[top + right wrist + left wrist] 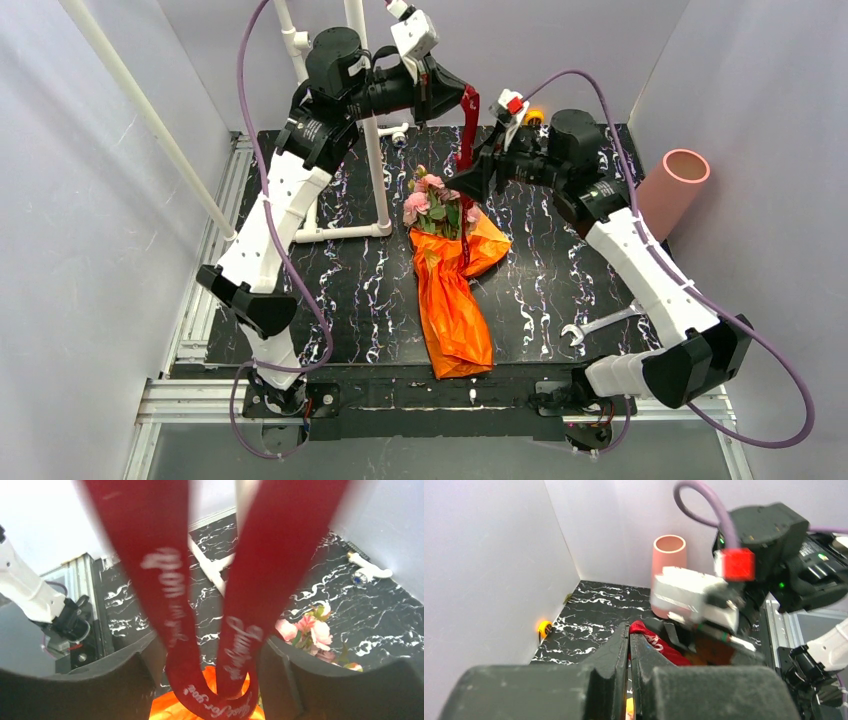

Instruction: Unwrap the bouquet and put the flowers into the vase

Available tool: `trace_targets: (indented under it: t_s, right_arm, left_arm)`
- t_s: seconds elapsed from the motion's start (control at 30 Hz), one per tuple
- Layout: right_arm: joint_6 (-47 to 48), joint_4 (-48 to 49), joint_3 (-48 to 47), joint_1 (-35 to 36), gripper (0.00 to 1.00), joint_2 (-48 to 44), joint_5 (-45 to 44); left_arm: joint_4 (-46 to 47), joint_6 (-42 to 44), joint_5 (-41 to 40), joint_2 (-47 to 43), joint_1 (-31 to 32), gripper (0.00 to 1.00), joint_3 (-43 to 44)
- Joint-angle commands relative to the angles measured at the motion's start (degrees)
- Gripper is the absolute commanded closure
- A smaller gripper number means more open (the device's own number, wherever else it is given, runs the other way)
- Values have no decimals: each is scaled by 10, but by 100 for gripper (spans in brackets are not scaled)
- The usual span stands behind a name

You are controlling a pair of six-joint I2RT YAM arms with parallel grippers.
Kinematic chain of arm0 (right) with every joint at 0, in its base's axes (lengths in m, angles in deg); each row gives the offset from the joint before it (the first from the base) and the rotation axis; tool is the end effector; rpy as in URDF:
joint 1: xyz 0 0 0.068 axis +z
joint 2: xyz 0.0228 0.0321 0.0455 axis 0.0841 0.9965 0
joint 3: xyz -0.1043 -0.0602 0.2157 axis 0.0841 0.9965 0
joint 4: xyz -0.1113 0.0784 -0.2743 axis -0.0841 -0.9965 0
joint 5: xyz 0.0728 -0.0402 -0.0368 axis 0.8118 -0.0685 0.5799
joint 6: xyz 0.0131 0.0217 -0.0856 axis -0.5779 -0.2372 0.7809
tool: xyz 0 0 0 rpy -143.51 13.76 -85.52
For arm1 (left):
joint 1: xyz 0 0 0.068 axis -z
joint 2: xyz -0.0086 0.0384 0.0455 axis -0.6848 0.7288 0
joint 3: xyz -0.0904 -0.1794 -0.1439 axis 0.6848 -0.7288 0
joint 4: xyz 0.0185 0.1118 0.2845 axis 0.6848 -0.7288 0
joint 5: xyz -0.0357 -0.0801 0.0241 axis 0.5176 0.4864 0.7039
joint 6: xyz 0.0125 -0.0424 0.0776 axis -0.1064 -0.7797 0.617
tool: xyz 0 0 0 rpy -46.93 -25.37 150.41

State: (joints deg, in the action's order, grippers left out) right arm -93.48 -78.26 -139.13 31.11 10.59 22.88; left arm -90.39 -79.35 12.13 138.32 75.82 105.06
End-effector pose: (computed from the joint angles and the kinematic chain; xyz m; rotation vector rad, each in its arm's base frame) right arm 0.3231 0.2160 0.4126 -0.8468 1.4959 0.9602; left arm 0.3315 -0.2751 0.5606 1.0226 1.0844 -0.9036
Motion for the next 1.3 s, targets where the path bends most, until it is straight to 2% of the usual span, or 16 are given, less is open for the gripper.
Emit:
trace_targets:
  t_s: [0.0,0.03,0.07,0.13,0.17,0.2,0.3,0.4,0.47,0.63,0.77,0.97,1.07,1.27]
  right_arm:
    - [73,-2,2,31,41,-7,-33]
    - [74,-3,-4,32,57,-2,-41]
    - [72,-4,-10,32,66,0,-47]
    - [70,-11,-24,32,93,5,-72]
    - [67,-16,-30,30,99,7,-91]
    - [64,-22,-36,29,99,9,-107]
    - [33,-20,-53,7,99,16,-129]
    - [8,-7,-72,-23,99,25,-143]
    - [1,2,-95,-43,99,36,-155]
    - [-18,20,-181,-114,99,102,-181]
    - [14,15,-284,-163,99,177,-244]
    - [127,-15,-430,-180,99,317,-423]
    - [169,-25,-465,-182,99,368,-485]
    - [213,-42,-473,-192,99,448,-541]
  left_arm:
    - [6,-37,3,12,-2,100,59]
    - [7,-39,2,12,-2,100,62]
    - [7,-39,-1,11,-2,100,61]
    - [1,-39,-12,7,-2,100,55]
    - [-3,-38,-23,3,-2,100,48]
    - [-6,-37,-40,-2,-2,100,40]
    - [-34,-14,-87,-15,-2,81,21]
    - [-44,18,-113,-46,-2,43,-35]
    - [-28,41,-126,-77,-2,25,-97]
    - [-19,88,-135,-137,-2,2,-212]
    - [-30,105,-146,-161,-2,2,-262]
    - [-47,108,-145,-181,-2,2,-296]
    - [-51,107,-154,-184,-2,2,-307]
    - [-68,108,-165,-181,-2,2,-306]
